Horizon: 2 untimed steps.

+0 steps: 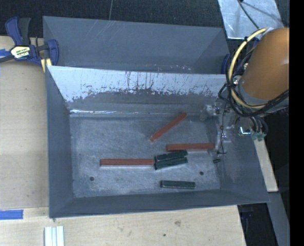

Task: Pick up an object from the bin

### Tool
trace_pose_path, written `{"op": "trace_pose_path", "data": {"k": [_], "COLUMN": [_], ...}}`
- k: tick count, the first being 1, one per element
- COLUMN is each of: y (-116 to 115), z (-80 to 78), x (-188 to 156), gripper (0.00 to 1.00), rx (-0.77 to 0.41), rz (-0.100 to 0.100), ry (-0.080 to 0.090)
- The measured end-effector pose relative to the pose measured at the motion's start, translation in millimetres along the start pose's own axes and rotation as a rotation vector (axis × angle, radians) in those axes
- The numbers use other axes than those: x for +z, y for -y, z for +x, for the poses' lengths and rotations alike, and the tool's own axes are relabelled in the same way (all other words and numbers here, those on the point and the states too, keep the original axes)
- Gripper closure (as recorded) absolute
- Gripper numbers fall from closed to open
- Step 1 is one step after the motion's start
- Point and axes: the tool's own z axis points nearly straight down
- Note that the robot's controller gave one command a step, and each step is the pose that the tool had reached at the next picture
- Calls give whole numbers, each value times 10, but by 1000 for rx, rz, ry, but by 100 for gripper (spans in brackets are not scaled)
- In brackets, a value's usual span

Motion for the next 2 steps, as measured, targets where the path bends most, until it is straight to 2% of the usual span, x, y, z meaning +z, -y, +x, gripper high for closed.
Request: {"op": "trace_pose_path", "data": {"k": [1, 2], "y": [-3, 262], "z": [-16, -144], "x": [-40, 626], "gripper": [0, 0], "rx": [-2, 12], "rz": [1, 1], "ry": [8, 14]}}
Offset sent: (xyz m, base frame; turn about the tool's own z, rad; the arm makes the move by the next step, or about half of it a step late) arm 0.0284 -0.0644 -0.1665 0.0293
